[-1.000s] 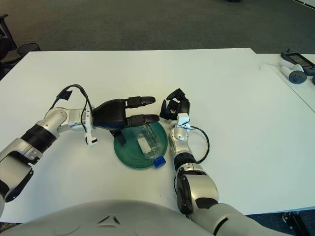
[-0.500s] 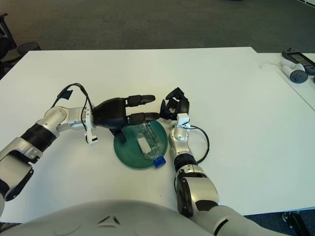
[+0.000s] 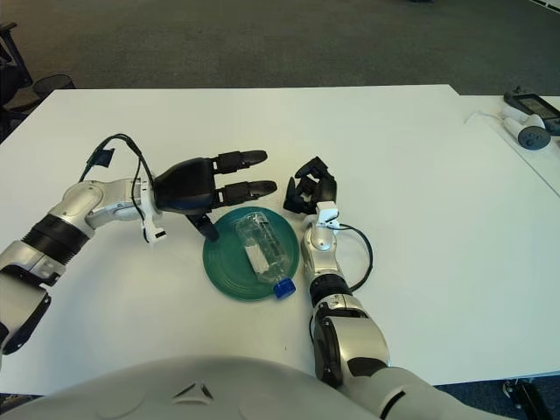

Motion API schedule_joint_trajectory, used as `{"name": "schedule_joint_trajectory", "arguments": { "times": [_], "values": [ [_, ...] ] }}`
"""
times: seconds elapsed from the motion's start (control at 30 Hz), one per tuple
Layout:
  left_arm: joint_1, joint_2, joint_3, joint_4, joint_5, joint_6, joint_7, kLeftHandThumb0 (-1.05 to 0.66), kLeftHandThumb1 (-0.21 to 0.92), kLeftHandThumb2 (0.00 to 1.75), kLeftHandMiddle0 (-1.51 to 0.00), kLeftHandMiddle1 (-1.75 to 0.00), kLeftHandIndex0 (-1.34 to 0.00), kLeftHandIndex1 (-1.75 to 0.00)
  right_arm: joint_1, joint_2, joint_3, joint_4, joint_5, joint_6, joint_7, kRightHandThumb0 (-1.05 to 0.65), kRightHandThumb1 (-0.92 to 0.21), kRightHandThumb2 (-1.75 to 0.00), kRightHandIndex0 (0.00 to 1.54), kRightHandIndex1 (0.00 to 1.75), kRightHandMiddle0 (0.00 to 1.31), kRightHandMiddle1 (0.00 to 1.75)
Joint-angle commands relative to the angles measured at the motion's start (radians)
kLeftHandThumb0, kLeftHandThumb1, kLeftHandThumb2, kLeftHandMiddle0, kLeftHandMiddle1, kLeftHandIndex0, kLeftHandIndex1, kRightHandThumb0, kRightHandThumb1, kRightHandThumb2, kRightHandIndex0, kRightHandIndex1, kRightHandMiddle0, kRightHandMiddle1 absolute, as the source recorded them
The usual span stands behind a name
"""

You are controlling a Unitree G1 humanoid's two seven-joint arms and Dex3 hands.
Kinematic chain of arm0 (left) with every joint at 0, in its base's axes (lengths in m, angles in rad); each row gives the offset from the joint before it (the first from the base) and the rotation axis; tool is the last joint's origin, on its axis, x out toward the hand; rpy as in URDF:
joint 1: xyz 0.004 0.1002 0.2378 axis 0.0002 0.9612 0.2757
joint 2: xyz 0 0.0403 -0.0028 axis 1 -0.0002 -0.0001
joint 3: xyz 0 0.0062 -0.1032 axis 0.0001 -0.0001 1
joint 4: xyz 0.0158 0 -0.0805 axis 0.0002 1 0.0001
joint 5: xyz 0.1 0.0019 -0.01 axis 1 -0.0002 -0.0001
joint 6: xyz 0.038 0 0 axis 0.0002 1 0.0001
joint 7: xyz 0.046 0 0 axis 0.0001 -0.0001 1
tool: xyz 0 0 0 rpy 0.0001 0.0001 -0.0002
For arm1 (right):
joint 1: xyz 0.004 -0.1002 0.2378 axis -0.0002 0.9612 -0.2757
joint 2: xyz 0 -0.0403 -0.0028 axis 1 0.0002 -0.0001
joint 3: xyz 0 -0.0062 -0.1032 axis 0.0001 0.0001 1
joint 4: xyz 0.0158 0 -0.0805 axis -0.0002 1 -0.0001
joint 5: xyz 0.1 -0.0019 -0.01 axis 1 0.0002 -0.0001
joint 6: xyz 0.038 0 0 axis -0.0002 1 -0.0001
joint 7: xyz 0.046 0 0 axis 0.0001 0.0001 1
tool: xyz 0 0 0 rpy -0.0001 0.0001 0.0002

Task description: Put the bottle into the plate.

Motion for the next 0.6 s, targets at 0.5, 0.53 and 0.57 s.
{"name": "schedule_joint_trajectory", "arguments": {
  "times": [0.5, 0.53, 0.57],
  "values": [
    [0.068, -0.075, 0.104, 0.206, -0.820, 0.003, -0.296, -1.03, 0.88, 0.08, 0.00, 0.00, 0.00, 0.00, 0.204, 0.059, 0.000, -0.022, 0.061, 0.086, 0.083, -0.46, -0.32, -1.31, 1.16, 1.75, 0.60, 1.75],
    [0.074, -0.086, 0.112, 0.214, -0.928, 0.035, -0.366, -1.02, 0.90, 0.09, 0.00, 0.00, 0.00, 0.00, 0.205, 0.060, 0.000, -0.025, 0.061, 0.085, 0.084, -0.46, -0.32, -1.30, 1.16, 1.75, 0.60, 1.75],
    [0.078, -0.094, 0.119, 0.220, -1.003, 0.059, -0.418, -1.02, 0.91, 0.23, 0.00, 0.00, 0.00, 0.00, 0.206, 0.061, 0.000, -0.028, 0.061, 0.084, 0.085, -0.46, -0.33, -1.30, 1.16, 1.75, 0.59, 1.75]
  ]
}}
